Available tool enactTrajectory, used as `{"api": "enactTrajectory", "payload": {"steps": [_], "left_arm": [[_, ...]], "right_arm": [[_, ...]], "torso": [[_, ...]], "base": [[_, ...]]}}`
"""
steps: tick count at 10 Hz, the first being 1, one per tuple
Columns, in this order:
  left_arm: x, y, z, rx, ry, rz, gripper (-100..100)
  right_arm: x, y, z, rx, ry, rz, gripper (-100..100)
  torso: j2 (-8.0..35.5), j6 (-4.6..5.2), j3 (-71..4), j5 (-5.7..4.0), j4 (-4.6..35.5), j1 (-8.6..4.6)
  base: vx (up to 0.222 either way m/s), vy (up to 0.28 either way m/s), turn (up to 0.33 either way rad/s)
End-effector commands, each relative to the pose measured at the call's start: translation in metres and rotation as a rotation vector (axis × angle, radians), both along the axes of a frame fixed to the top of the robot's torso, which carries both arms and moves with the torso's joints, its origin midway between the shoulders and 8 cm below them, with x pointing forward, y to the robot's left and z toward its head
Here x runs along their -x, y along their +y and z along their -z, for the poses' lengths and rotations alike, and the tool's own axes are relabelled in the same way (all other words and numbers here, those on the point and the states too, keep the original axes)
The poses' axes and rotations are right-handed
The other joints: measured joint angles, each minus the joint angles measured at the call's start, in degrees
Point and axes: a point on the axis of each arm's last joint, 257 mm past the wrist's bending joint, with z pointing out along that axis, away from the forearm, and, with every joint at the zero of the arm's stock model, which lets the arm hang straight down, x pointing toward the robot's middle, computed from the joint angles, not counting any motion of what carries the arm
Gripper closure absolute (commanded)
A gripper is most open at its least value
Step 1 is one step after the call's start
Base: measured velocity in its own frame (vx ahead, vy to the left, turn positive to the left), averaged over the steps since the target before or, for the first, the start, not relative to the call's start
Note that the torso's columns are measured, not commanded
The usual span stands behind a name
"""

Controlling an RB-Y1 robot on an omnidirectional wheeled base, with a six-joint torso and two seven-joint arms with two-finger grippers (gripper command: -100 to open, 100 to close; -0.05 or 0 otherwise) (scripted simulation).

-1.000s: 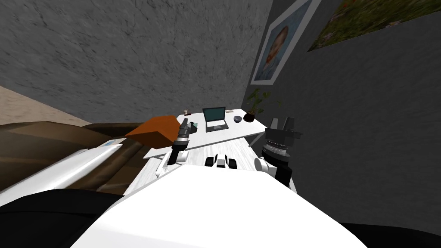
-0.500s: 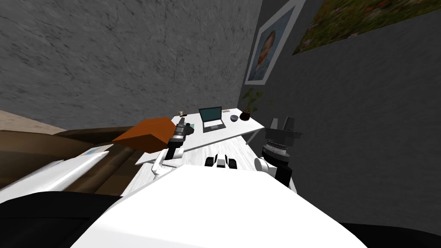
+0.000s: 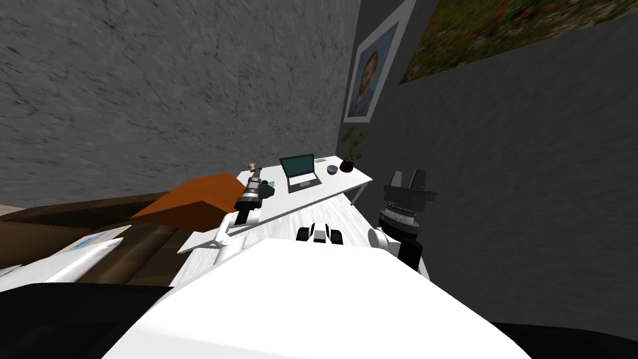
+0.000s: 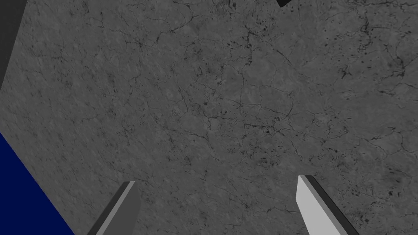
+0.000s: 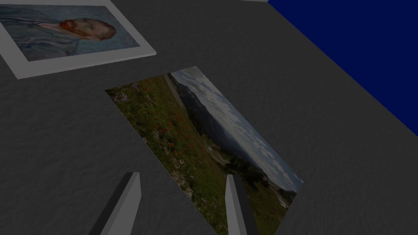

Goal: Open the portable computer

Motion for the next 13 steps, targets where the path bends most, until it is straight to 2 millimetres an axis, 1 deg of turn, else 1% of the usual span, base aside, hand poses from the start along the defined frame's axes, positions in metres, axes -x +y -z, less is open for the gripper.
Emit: {"api": "enactTrajectory", "payload": {"steps": [1,2,3,5,6,7,8,9,11,13], "left_arm": [[-0.001,0.034,-0.002,-0.031,0.019,-0.073,-100],[-0.002,0.055,-0.001,-0.050,0.037,-0.126,-100],[-0.001,0.058,-0.002,-0.052,0.036,-0.133,-100],[-0.001,0.100,-0.003,-0.078,0.068,-0.236,-100],[0.003,0.107,-0.004,-0.078,0.067,-0.253,-100],[0.006,0.130,-0.005,-0.084,0.082,-0.309,-100],[0.006,0.147,-0.005,-0.086,0.097,-0.353,-100],[0.009,0.152,-0.006,-0.085,0.096,-0.365,-100],[0.017,0.192,-0.007,-0.075,0.122,-0.466,-100],[0.025,0.226,-0.005,-0.048,0.146,-0.552,-100]], "right_arm": [[0.000,0.000,0.000,0.000,0.000,0.000,0],[0.000,0.000,0.000,0.000,0.000,0.000,0],[0.000,0.000,0.000,0.000,0.000,0.000,0],[0.000,0.000,0.000,0.000,0.000,0.000,0],[0.000,0.000,0.000,0.000,0.000,0.000,0],[0.000,0.000,0.000,0.000,0.000,0.000,0],[0.000,0.000,0.000,0.000,0.000,0.000,0],[0.000,0.000,0.000,0.000,0.000,0.000,0],[0.000,0.000,0.000,0.000,0.000,0.000,0],[0.000,0.000,0.000,0.000,0.000,0.000,0]], "torso": [[0.0,0.07,0.0,0.00,0.0,-0.01],[0.0,-0.02,0.0,0.01,0.0,0.02],[0.0,0.04,0.0,0.00,0.0,0.01],[0.0,0.04,0.0,0.00,0.0,0.00],[0.0,0.05,0.0,0.00,0.0,-0.01],[0.0,-0.01,0.0,0.00,0.0,0.01],[0.0,0.04,0.0,0.00,0.0,0.01],[0.0,0.05,0.0,0.00,0.0,0.01],[0.0,0.03,0.0,0.00,0.0,0.00],[0.0,0.02,0.0,0.00,0.0,0.01]], "base": [[-0.012,0.000,-0.094],[-0.017,-0.001,-0.192],[-0.015,0.002,-0.097],[-0.019,-0.002,-0.230],[-0.017,0.004,-0.143],[-0.019,0.004,-0.181],[-0.021,0.008,-0.296],[-0.013,0.010,-0.122],[-0.015,0.008,-0.237],[-0.019,0.018,-0.291]]}}
